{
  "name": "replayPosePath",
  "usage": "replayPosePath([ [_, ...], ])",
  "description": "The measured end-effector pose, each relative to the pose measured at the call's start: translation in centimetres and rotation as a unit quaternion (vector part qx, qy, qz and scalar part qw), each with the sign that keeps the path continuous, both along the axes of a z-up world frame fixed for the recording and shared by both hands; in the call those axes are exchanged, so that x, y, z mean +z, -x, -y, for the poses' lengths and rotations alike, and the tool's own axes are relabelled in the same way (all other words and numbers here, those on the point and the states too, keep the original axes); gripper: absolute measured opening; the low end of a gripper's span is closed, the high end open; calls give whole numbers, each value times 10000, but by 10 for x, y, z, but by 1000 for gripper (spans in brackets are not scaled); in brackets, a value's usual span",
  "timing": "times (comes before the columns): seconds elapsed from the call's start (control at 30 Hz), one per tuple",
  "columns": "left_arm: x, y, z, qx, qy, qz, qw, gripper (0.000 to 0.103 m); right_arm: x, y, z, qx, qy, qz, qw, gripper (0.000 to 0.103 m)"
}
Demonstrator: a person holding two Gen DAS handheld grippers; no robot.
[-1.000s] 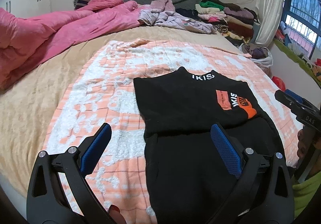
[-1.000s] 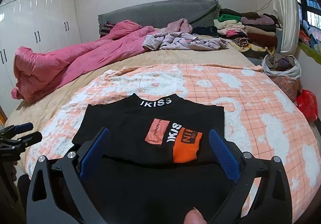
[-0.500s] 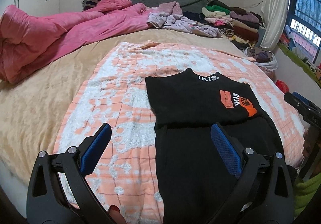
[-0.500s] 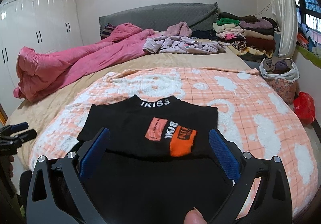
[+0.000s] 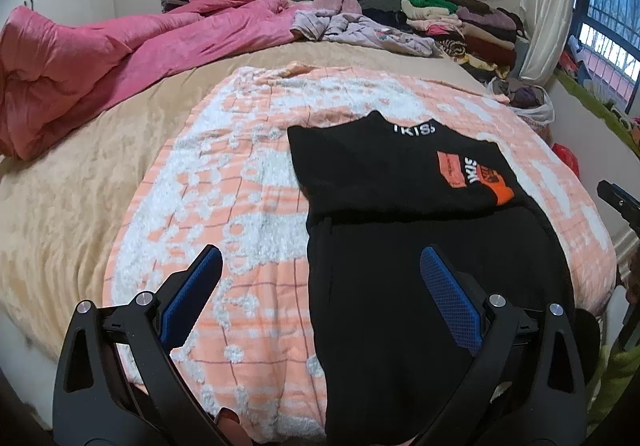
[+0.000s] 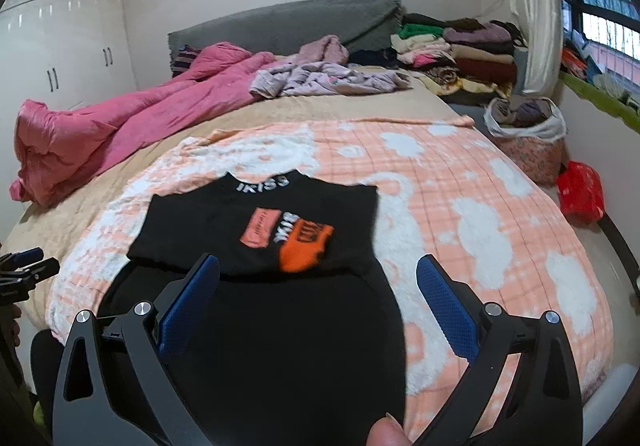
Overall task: Fold small clothes
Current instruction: 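Withdraw both tools from the shirt front toward the black hem, then grasp the black hem with the left tool while the right tool grasps it too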
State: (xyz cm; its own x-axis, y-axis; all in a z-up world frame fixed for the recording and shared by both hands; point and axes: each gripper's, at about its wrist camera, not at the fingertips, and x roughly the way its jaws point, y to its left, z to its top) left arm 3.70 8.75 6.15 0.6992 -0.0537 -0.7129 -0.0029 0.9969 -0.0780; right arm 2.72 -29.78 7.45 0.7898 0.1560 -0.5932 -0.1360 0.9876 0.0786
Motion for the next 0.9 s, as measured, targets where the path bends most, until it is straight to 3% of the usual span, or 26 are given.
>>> replayPosePath([
  [0.9, -74, 29, -8, 46, -36, -797, 9968, 93, -60, 29, 16, 9, 462, -812, 9956, 98],
])
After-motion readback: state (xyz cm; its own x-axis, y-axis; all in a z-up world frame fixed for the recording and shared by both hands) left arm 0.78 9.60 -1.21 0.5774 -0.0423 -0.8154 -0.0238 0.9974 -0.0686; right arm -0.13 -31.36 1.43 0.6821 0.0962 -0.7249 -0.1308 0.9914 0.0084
